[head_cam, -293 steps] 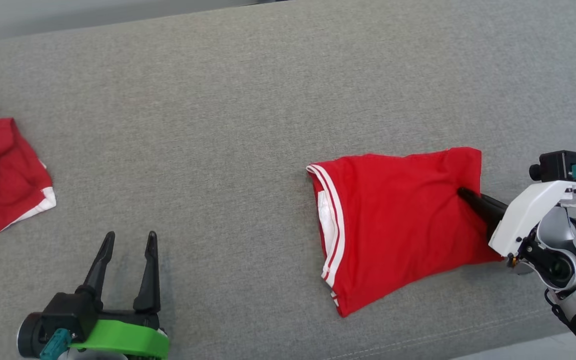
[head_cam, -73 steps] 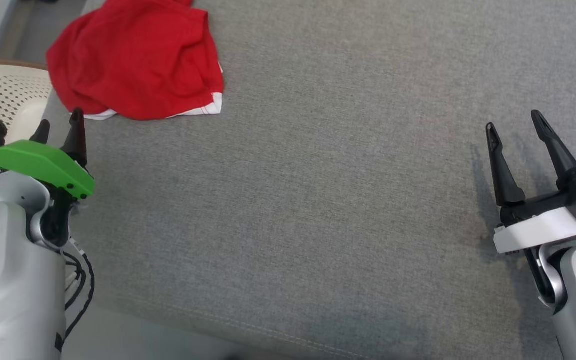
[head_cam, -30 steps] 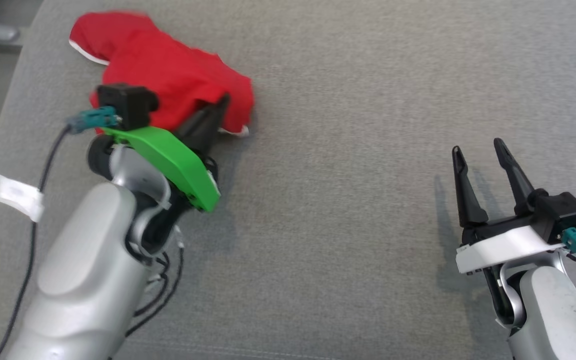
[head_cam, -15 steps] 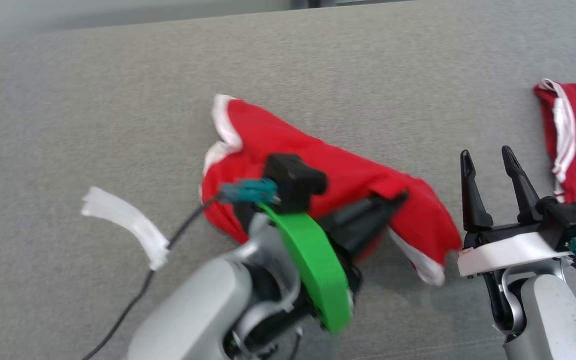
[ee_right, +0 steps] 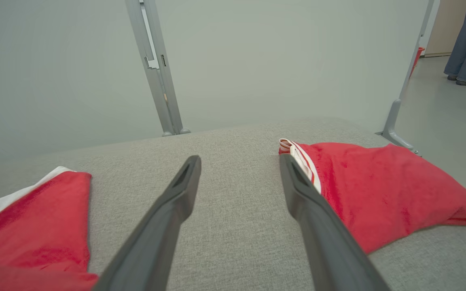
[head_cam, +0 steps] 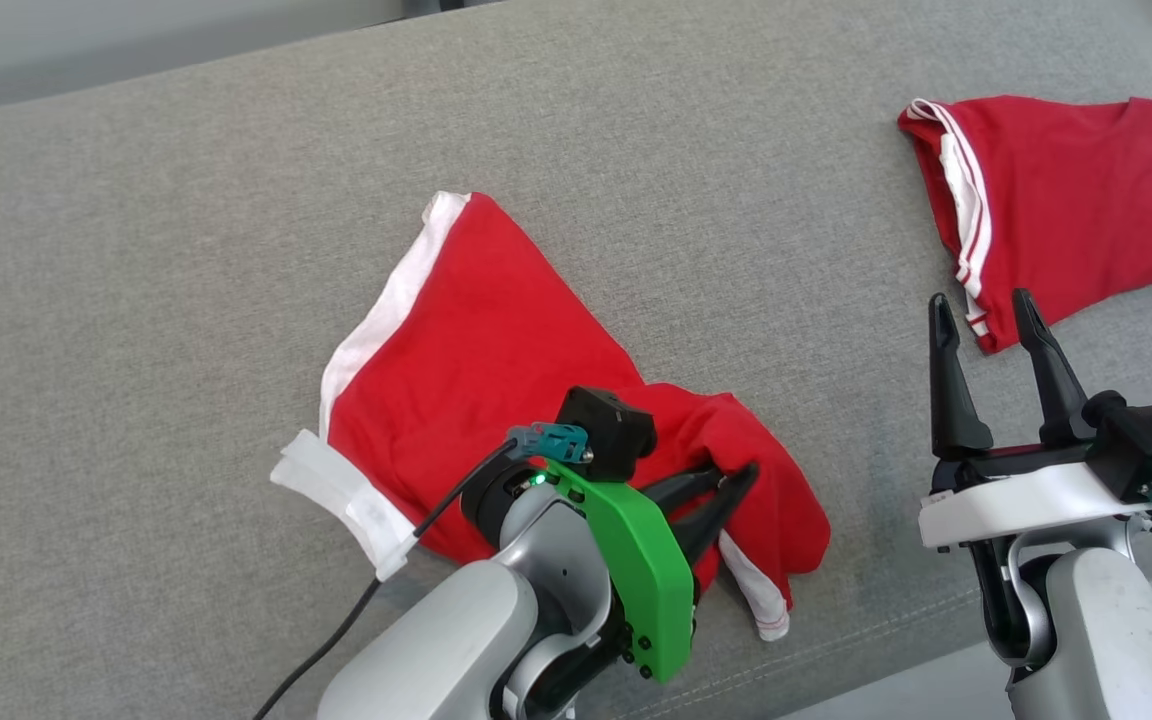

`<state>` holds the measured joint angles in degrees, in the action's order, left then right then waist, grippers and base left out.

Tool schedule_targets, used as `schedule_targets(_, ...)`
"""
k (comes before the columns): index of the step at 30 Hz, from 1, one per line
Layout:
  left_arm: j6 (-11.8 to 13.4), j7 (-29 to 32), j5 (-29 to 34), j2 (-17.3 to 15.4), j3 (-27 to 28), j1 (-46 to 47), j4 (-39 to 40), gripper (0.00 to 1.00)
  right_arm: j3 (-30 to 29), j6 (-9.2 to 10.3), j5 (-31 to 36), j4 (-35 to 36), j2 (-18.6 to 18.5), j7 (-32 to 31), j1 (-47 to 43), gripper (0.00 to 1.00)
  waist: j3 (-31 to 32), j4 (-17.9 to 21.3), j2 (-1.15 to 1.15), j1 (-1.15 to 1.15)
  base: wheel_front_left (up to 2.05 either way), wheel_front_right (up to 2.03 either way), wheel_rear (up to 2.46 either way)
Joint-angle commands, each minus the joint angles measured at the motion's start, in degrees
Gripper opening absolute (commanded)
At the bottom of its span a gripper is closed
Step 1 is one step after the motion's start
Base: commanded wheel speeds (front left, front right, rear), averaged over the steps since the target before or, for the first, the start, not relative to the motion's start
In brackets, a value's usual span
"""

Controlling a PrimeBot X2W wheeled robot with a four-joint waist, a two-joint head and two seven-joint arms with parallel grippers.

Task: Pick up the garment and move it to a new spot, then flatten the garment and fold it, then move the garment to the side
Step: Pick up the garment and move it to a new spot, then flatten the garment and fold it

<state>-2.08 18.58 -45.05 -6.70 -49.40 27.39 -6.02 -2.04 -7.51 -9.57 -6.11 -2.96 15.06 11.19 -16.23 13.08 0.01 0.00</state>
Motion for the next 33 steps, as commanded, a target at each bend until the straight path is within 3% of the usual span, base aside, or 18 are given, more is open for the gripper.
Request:
schedule_targets(1, -0.46, -0.64, 0.57, 0.27, 0.15, 0.38, -0.57, 1.0, -0.22, 0.04, -0.19, 0.23, 0.0, 0.15, -0.25, 1.0, -0.87, 0.83, -0.01, 0.0, 0.0, 0.0, 0.0)
schedule_targets(5, -0.76, -2.33, -0.54, 0.22, 1.16, -0.07, 0.55, 1.0, -0.99, 0.04, -0.36, 0.39, 0.03, 0.15, -0.75, 1.0, -0.67, -0.26, -0.01, 0.0, 0.0, 0.0, 0.0)
schedule_targets(10, 0.61, -2.77, -2.81, -4.21, 4.34, -3.84, 8.95, 1.0, -1.28, 0.04, -0.54, 0.57, 0.01, 0.15, -1.58, 1.0, 0.09, -2.24, -0.01, 0.0, 0.0, 0.0, 0.0)
schedule_targets(14, 4.42, -3.18, -3.89, -10.35, 10.04, -7.0, 13.59, 1.0, -1.35, 0.04, -0.23, 0.75, 0.02, 0.15, -1.61, 1.0, 0.28, -4.03, -0.01, 0.0, 0.0, 0.0, 0.0)
schedule_targets(19, 8.01, -3.85, -5.66, -15.98, 17.51, -8.42, 9.21, 1.0, -0.45, 0.04, 0.2, 0.43, 0.0, 0.15, -1.13, 1.0, 0.16, -5.35, -0.01, 0.0, 0.0, 0.0, 0.0)
schedule_targets(24, 7.36, -1.79, -10.82, -16.41, 20.82, -7.47, 1.44, 1.0, -0.16, 0.04, 0.77, 0.39, -0.01, 0.15, -0.64, 1.0, -0.12, -5.85, -0.01, 0.0, 0.0, 0.0, 0.0)
schedule_targets(33, 3.69, 0.74, -14.46, -14.85, 20.63, -4.58, -8.64, 1.0, 0.34, 0.04, 0.11, 0.0, 0.0, 0.15, -0.53, 1.0, -0.91, -4.25, -0.01, 0.0, 0.0, 0.0, 0.0)
